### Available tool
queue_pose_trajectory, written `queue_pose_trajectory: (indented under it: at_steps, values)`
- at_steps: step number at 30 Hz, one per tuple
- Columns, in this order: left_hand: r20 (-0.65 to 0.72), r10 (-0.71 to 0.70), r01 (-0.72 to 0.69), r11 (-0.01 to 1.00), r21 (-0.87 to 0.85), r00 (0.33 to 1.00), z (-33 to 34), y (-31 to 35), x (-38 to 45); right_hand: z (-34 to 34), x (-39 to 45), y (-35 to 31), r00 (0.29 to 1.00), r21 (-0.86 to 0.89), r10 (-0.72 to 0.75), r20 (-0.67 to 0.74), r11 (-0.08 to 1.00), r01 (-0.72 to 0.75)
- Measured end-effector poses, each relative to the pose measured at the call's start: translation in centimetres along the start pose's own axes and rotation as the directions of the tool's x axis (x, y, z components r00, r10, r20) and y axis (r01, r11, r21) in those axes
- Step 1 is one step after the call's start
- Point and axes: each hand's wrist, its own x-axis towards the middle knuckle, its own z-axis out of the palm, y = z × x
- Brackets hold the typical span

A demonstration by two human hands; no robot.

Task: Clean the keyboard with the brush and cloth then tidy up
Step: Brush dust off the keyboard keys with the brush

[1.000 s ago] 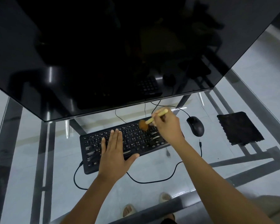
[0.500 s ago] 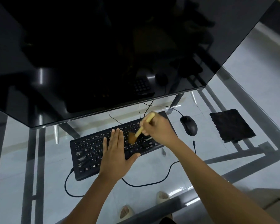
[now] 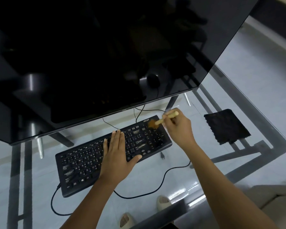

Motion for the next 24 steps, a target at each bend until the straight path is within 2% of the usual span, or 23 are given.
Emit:
queue_pose_trajectory:
  at_steps: [2,5,6,7,8,9,10,12,14,15,16,18,19,20,22,24]
  values:
    - [0.007,0.008,-0.008,1.000,0.009,1.000,0.2,0.2,0.2,0.2,0.3,-0.5,0.995,-0.047,-0.037,0.088,0.998,0.042]
    - [0.008,0.007,-0.007,1.000,-0.002,1.000,0.6,0.5,0.5,0.0,0.9,-0.5,0.992,-0.005,-0.103,-0.078,0.995,0.103]
    - [0.006,0.004,-0.004,1.000,0.000,1.000,0.6,0.5,0.5,-0.2,1.1,-0.6,0.996,0.038,-0.080,-0.045,0.996,0.082]
    - [0.005,0.003,-0.003,1.000,0.006,1.000,0.7,0.5,0.5,-0.4,1.1,-0.5,0.997,0.042,-0.055,0.050,0.998,0.052]
    - [0.007,0.002,-0.002,1.000,0.014,1.000,0.7,0.4,0.5,-0.4,1.0,-0.4,0.989,-0.016,-0.045,0.143,0.999,0.047]
    - [0.009,0.001,-0.001,1.000,0.017,1.000,0.8,0.4,0.3,-0.4,0.8,-0.1,0.986,-0.090,-0.054,0.155,0.994,0.069]
    - [0.007,0.000,0.000,1.000,0.017,1.000,0.8,0.2,0.0,-0.5,0.6,0.2,0.992,-0.127,-0.082,0.092,0.987,0.094]
    - [0.006,0.000,0.000,1.000,0.013,1.000,1.0,0.4,-0.1,-1.0,0.5,1.0,0.994,-0.065,-0.102,-0.031,0.993,0.100]
    - [0.005,0.004,-0.005,1.000,0.009,1.000,1.1,0.5,-0.1,-1.1,0.4,1.7,0.996,-0.042,-0.060,0.073,0.997,0.063]
    - [0.001,0.009,-0.009,1.000,0.007,1.000,1.1,0.5,0.0,-1.3,0.2,1.8,0.988,-0.118,-0.055,0.143,0.990,0.072]
    - [0.001,0.008,-0.008,1.000,0.008,1.000,1.0,0.4,0.1,-1.4,-0.1,1.7,0.986,-0.163,-0.069,0.152,0.982,0.093]
    - [0.008,0.009,-0.010,1.000,0.016,1.000,0.9,0.4,0.3,-1.7,-0.2,1.9,0.991,-0.143,-0.131,0.019,0.981,0.132]
    - [0.011,0.010,-0.011,1.000,0.022,1.000,0.9,0.3,0.3,-1.8,-0.1,1.9,0.994,-0.096,-0.111,-0.005,0.989,0.110]
    - [0.012,0.010,-0.010,1.000,0.025,1.000,0.9,0.3,0.3,-1.9,0.0,1.9,0.996,-0.082,-0.088,0.022,0.993,0.090]
    - [0.017,0.010,-0.011,0.999,0.034,1.000,0.9,0.3,0.3,-1.6,0.0,2.0,0.989,-0.168,-0.082,0.123,0.981,0.102]
    - [0.030,0.010,-0.011,0.999,0.044,1.000,0.9,0.3,0.3,-1.5,0.1,2.3,0.989,-0.175,-0.139,0.041,0.974,0.144]
